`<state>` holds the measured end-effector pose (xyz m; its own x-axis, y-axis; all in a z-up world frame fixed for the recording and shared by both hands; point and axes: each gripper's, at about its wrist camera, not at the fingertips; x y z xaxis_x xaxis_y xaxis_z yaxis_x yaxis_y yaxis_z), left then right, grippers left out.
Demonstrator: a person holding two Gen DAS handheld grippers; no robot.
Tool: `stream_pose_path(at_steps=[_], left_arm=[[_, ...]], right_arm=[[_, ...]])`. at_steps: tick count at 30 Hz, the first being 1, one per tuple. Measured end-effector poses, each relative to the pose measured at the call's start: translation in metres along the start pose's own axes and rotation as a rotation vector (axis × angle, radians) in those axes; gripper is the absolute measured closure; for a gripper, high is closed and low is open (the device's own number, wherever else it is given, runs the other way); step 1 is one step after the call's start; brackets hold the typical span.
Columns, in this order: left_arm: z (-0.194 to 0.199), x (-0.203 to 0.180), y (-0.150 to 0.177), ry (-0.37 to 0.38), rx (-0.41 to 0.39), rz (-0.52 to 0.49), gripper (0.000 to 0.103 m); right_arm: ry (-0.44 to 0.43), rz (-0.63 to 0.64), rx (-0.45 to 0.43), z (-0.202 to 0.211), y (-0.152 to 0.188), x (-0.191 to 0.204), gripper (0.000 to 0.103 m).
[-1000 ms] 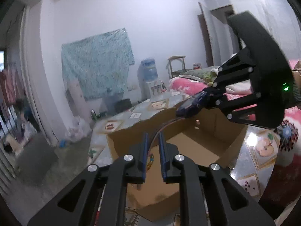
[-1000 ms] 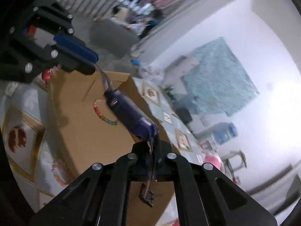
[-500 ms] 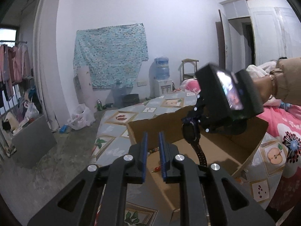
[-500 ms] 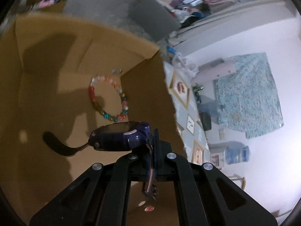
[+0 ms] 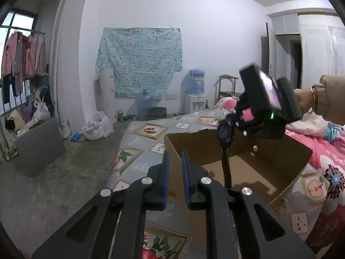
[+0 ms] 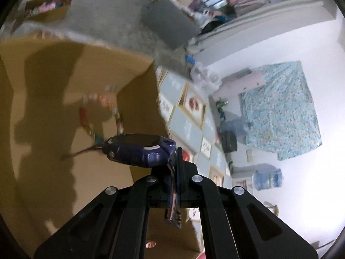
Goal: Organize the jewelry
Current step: 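Lift the smartwatch with the right gripper and carry it over the box, then lower the smartwatch into the box and open the right gripper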
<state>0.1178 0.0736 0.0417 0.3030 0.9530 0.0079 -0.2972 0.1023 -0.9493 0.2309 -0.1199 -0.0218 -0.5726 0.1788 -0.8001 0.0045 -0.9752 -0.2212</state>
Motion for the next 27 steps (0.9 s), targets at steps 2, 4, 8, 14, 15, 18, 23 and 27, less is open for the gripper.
stream_pose_path(at_steps=[2, 4, 8, 14, 15, 18, 23, 27], left_arm=[[0.002, 0.0, 0.003, -0.001, 0.004, 0.004, 0.09], [0.004, -0.001, 0.004, 0.006, 0.007, 0.007, 0.09], [-0.001, 0.001, 0.002, 0.019, 0.011, 0.009, 0.09], [-0.007, 0.004, 0.008, 0.035, 0.027, 0.038, 0.09], [-0.007, 0.005, 0.01, 0.037, 0.032, 0.043, 0.09], [-0.007, 0.008, 0.013, 0.037, 0.038, 0.059, 0.09], [-0.007, 0.017, 0.016, 0.031, 0.041, 0.097, 0.09], [-0.005, 0.021, 0.016, 0.028, 0.037, 0.123, 0.088]], right_arm=[[-0.007, 0.067, 0.058, -0.011, 0.011, 0.011, 0.098], [-0.014, 0.101, 0.108, -0.017, 0.019, 0.018, 0.096], [-0.027, 0.133, 0.155, -0.013, 0.027, 0.02, 0.081], [-0.06, 0.109, 0.207, -0.001, 0.038, 0.016, 0.08], [-0.067, 0.087, 0.213, 0.002, 0.04, 0.013, 0.08], [-0.114, -0.047, 0.208, 0.008, 0.04, -0.005, 0.079], [-0.22, -0.257, 0.172, 0.005, 0.03, -0.029, 0.077], [-0.372, -0.357, 0.185, -0.003, 0.022, -0.018, 0.077]])
Point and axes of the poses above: each gripper's, at about its wrist camera, not at the fingertips, and z roughly against the way its jaws point, x to its left, y to its underside, and after that the axes turned 4 degrees about -x, right-handed
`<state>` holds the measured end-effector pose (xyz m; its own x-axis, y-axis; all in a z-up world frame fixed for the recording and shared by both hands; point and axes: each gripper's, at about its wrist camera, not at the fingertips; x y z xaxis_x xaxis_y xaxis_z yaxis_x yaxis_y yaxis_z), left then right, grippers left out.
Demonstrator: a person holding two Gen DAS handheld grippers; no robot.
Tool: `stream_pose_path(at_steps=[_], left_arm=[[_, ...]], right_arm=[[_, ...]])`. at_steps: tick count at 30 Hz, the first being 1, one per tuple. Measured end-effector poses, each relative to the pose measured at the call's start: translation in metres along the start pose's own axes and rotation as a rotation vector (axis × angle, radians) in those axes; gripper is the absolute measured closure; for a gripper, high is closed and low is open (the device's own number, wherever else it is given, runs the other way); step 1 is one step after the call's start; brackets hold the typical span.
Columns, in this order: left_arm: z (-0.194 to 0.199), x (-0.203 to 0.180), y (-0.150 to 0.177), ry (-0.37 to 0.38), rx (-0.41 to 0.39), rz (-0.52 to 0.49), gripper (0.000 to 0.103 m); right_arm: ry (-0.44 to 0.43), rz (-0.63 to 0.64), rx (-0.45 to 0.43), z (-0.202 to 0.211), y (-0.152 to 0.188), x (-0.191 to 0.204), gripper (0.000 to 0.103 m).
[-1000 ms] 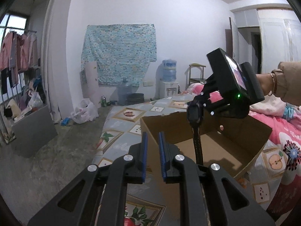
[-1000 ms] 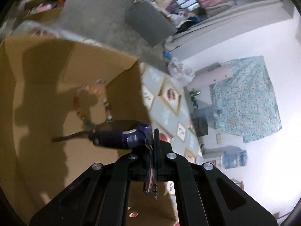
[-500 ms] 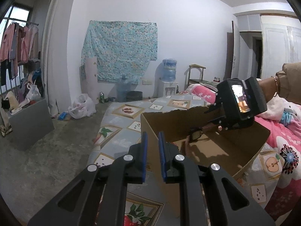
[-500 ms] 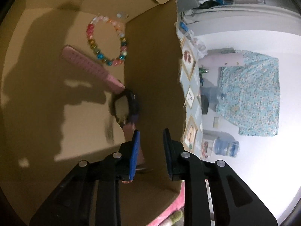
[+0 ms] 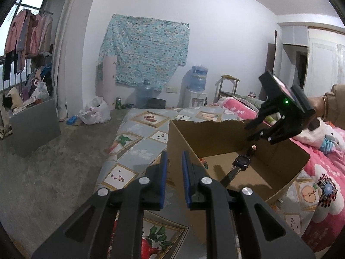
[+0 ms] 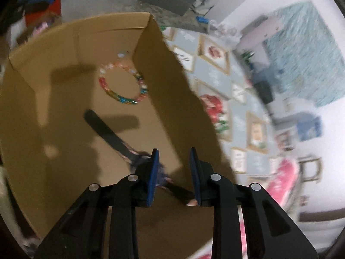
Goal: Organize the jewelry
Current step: 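Lower the smartwatch into the box and open the right gripper, then pull both tools back up and away from the box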
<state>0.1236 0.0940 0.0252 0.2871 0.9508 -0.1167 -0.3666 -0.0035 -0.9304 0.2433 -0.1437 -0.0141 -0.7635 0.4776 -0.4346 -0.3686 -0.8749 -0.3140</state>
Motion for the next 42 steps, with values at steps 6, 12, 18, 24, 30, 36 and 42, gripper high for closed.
stream_pose_path(at_steps=[6, 12, 18, 24, 30, 36, 42], left_arm=[[-0.001, 0.008, 0.003, -0.002, -0.003, 0.028, 0.083], [-0.004, 0.02, 0.008, -0.003, -0.01, 0.075, 0.083], [-0.009, 0.025, 0.014, -0.007, 0.001, 0.08, 0.082], [-0.014, 0.028, 0.02, 0.001, 0.009, 0.108, 0.082], [-0.012, 0.028, 0.02, 0.009, 0.004, 0.109, 0.082], [-0.011, 0.028, 0.019, 0.006, 0.004, 0.103, 0.076], [-0.002, 0.023, 0.02, 0.011, 0.006, 0.09, 0.062]], right_arm=[[-0.127, 0.074, 0.173, -0.031, 0.007, 0.038, 0.082], [-0.142, 0.029, 0.294, -0.056, 0.013, 0.038, 0.082], [-0.208, -0.124, 0.289, -0.064, 0.002, 0.024, 0.08], [-0.168, -0.268, 0.268, -0.068, -0.004, 0.014, 0.088], [-0.099, -0.343, 0.247, -0.069, -0.01, 0.022, 0.088], [-0.071, -0.418, 0.244, -0.067, -0.016, 0.019, 0.08], [0.035, -0.429, 0.134, -0.008, -0.016, 0.022, 0.063]])
Point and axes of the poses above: each gripper's, at about its wrist camera, not at the fingertips, and z roughly against the way its jaws point, x to its left, y to its underside, and after that the axes turned 4 degrees about -x, right-handed
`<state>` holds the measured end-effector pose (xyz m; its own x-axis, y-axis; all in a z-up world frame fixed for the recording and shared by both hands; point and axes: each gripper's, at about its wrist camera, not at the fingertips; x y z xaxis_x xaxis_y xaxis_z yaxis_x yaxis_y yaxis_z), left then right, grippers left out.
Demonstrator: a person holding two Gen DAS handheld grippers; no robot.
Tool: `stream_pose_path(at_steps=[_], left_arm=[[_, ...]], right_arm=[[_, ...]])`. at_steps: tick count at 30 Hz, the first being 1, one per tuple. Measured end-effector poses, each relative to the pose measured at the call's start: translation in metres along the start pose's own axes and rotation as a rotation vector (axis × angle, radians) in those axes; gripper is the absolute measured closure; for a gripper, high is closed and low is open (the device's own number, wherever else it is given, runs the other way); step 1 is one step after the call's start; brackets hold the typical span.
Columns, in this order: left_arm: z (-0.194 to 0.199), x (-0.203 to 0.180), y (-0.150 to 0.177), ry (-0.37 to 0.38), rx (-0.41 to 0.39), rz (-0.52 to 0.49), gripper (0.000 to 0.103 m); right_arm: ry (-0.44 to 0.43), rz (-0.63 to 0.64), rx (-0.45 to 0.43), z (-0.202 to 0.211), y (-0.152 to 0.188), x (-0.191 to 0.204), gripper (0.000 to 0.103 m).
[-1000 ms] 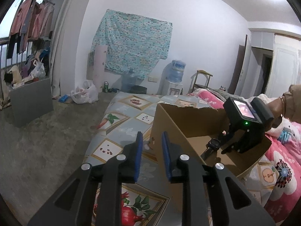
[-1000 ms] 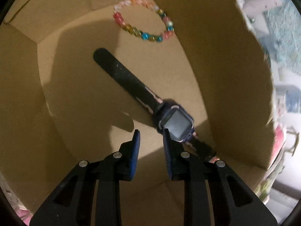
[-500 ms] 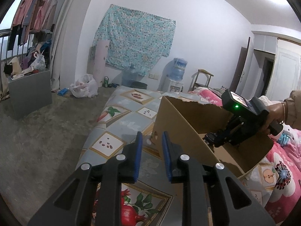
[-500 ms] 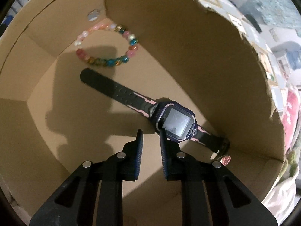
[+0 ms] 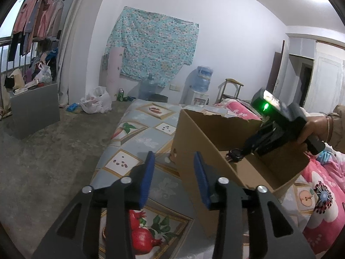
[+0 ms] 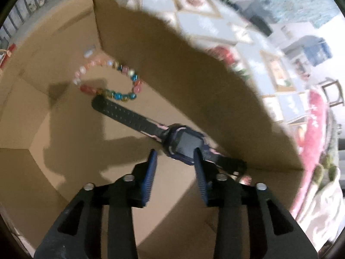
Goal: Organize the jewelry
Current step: 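Pull both tools back up and away from the box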
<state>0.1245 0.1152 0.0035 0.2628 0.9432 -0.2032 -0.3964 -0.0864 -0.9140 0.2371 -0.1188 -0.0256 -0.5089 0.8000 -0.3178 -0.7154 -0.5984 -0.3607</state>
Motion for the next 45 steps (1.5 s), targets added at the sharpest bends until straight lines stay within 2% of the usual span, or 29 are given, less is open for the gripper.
stream_pose_path(at_steps=[4, 5, 7, 8, 11, 14, 17, 20, 22, 24, 25, 27, 30, 33, 45], left_arm=[[0.008, -0.008, 0.0, 0.013, 0.007, -0.013, 0.047], [0.011, -0.011, -0.001, 0.016, 0.009, -0.018, 0.045], [0.016, -0.016, -0.002, 0.023, 0.013, -0.021, 0.035], [0.02, -0.019, -0.002, 0.025, 0.014, -0.026, 0.033], [0.033, -0.029, 0.0, 0.038, 0.009, -0.04, 0.023], [0.043, -0.041, 0.003, 0.05, 0.028, -0.067, 0.019], [0.046, -0.054, 0.012, 0.055, 0.071, -0.093, 0.018], [0.04, -0.068, 0.028, 0.077, 0.134, -0.094, 0.018], [0.031, -0.077, 0.038, 0.076, 0.169, -0.109, 0.018], [0.016, -0.087, 0.047, 0.022, 0.221, -0.142, 0.018], [0.01, -0.09, 0.05, 0.009, 0.239, -0.151, 0.018], [0.001, -0.093, 0.055, 0.004, 0.261, -0.147, 0.018], [-0.008, -0.091, 0.057, -0.016, 0.284, -0.138, 0.018], [-0.013, -0.089, 0.054, -0.034, 0.288, -0.125, 0.018], [-0.025, -0.08, 0.038, -0.052, 0.272, -0.098, 0.017]], right_arm=[[0.014, -0.112, -0.177, 0.063, 0.032, -0.002, 0.055], [0.006, -0.141, -0.223, 0.07, 0.024, -0.027, 0.052], [0.011, -0.217, -0.332, 0.103, 0.043, -0.029, 0.046], [-0.001, -0.243, -0.376, 0.111, 0.043, -0.03, 0.041], [-0.024, -0.334, -0.504, 0.148, 0.091, -0.03, 0.032], [-0.029, -0.386, -0.558, 0.166, 0.128, -0.014, 0.025], [-0.04, -0.455, -0.54, 0.162, 0.165, 0.003, 0.024], [-0.097, -0.557, -0.471, 0.135, 0.19, 0.009, 0.024], [-0.116, -0.626, -0.417, 0.11, 0.194, 0.008, 0.025], [-0.149, -0.657, -0.402, 0.094, 0.194, 0.006, 0.04], [-0.178, -0.681, -0.384, 0.081, 0.191, 0.002, 0.043], [-0.219, -0.721, -0.362, 0.069, 0.189, -0.005, 0.059], [-0.271, -0.766, -0.362, 0.055, 0.186, -0.015, 0.071], [-0.29, -0.774, -0.376, 0.051, 0.18, -0.021, 0.079], [-0.306, -0.803, -0.4, 0.044, 0.178, -0.026, 0.084]])
Point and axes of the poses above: each gripper's, at about its wrist camera, not at the fingertips, and z roughly against the way its jaws point, x to its left, y to its underside, and after that the axes turned 4 degrees about -x, right-handed
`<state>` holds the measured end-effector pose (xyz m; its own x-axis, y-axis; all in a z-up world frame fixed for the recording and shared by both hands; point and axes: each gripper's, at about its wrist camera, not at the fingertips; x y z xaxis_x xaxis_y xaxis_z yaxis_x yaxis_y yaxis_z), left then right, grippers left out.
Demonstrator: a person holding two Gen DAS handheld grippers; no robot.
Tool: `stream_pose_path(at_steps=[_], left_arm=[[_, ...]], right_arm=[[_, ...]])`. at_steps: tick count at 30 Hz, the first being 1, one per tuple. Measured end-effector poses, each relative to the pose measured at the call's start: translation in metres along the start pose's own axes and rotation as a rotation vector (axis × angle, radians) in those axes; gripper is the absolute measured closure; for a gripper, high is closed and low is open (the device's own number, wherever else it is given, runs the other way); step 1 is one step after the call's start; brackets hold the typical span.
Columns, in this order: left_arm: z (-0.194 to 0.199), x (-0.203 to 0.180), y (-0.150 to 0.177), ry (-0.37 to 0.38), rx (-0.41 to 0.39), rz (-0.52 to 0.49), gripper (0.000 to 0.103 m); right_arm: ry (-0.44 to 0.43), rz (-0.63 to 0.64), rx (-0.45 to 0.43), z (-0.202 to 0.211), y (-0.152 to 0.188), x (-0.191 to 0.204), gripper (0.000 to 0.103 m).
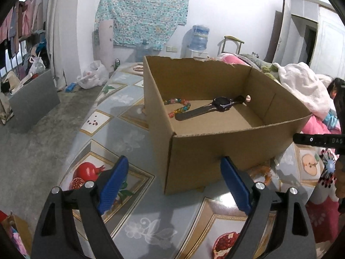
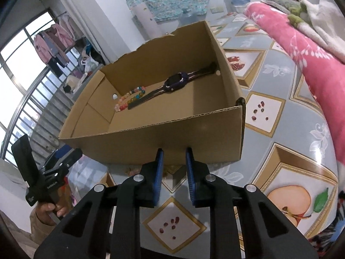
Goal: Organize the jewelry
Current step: 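Pull both tools back up and away from the box, then move both tools around the box toward the pink beaded bracelet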
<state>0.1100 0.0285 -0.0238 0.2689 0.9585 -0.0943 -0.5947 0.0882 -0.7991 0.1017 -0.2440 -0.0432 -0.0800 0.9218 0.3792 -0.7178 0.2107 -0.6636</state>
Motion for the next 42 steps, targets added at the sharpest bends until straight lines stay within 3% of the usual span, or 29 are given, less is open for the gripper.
stream_pose_path(at_steps=[10, 12, 15, 21, 30, 35, 42], left_arm=[[-0.013, -0.005, -0.007, 0.033, -0.019, -0.003, 0.017], [-0.015, -0.006, -0.007, 0.032, -0.016, -0.005, 0.017], [-0.015, -0.007, -0.001, 0.023, 0.012, -0.012, 0.017], [-0.019, -0.019, 0.023, 0.031, 0.132, -0.061, 0.017], [-0.037, -0.041, 0.044, -0.039, 0.23, -0.126, 0.017], [-0.036, -0.039, 0.051, -0.051, 0.217, -0.118, 0.006], [-0.034, -0.043, 0.055, -0.068, 0.198, -0.105, 0.005]], right_arm=[[0.042, 0.027, -0.044, -0.007, -0.009, -0.005, 0.084], [0.089, 0.044, -0.045, -0.004, -0.005, -0.006, 0.077], [0.121, 0.053, -0.035, 0.005, 0.008, -0.009, 0.053], [0.2, 0.134, 0.077, 0.01, 0.059, 0.001, 0.031], [0.303, 0.27, 0.131, -0.008, 0.089, 0.025, 0.014], [0.305, 0.276, 0.114, -0.007, 0.098, 0.028, 0.008], [0.299, 0.275, 0.131, -0.006, 0.101, 0.026, 0.008]])
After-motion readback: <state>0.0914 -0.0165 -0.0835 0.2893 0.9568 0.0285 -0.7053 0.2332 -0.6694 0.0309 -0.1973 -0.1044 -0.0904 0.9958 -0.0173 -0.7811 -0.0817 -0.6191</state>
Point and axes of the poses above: each gripper's, at about its wrist camera, not at the fingertips, and z roughly against the way its jaws point, x to its left, y to its underside, and after that the axes turned 4 degrees about -x, right-handed
